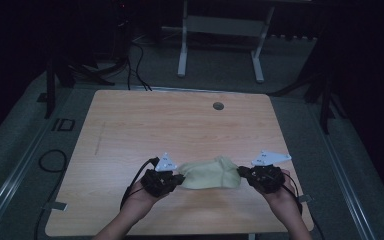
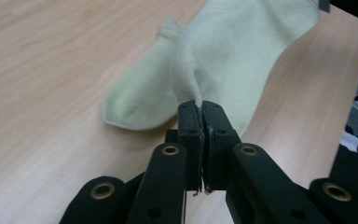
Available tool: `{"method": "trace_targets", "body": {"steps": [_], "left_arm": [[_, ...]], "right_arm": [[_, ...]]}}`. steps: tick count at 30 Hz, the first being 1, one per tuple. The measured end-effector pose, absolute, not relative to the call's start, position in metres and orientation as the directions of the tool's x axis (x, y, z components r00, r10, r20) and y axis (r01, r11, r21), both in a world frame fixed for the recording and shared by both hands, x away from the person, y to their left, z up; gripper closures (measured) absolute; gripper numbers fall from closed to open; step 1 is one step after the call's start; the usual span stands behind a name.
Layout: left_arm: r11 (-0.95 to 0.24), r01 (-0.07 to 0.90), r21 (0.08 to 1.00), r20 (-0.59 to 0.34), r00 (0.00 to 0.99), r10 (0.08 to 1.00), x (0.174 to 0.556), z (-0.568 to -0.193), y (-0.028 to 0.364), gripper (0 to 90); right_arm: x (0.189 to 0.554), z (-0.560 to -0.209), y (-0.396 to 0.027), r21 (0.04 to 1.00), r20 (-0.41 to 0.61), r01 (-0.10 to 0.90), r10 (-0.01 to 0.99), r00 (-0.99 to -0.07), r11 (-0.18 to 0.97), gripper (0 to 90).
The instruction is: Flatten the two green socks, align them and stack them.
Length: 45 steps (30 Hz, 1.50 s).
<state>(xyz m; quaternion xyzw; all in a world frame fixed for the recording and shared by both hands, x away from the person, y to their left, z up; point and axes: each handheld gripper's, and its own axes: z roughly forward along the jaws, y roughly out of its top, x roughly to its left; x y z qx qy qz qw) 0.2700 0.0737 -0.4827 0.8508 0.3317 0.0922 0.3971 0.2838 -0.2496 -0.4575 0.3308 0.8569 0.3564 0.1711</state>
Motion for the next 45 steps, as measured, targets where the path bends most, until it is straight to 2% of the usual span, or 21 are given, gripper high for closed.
{"method": "trace_targets", "body": {"steps": [6, 13, 18, 29, 45], "left_arm": [[-0.463, 0.505, 0.728, -0.102, 0.748, 0.656, 0.288, -0.476, 0.074, 87.3], [-0.454, 0.536, 0.712, -0.116, 0.727, 0.677, 0.306, -0.478, 0.071, 87.3], [-0.447, 0.566, 0.692, -0.121, 0.702, 0.702, 0.317, -0.490, 0.072, 87.3], [-0.437, 0.637, 0.635, -0.173, 0.669, 0.723, 0.335, -0.522, 0.073, 87.3], [-0.461, 0.664, 0.589, -0.187, 0.667, 0.722, 0.346, -0.543, 0.065, 87.1]], "right_arm": [[0.303, -0.454, -0.243, 0.710, -0.073, 0.447, 0.687, -0.723, 0.545, 85.2], [0.324, -0.464, -0.242, 0.691, -0.045, 0.483, 0.699, -0.714, 0.538, 85.1], [0.335, -0.475, -0.247, 0.693, -0.008, 0.507, 0.709, -0.705, 0.513, 85.1], [0.352, -0.502, -0.240, 0.638, -0.004, 0.554, 0.722, -0.692, 0.535, 85.1], [0.364, -0.531, -0.241, 0.562, 0.007, 0.608, 0.733, -0.681, 0.560, 84.8]]}}
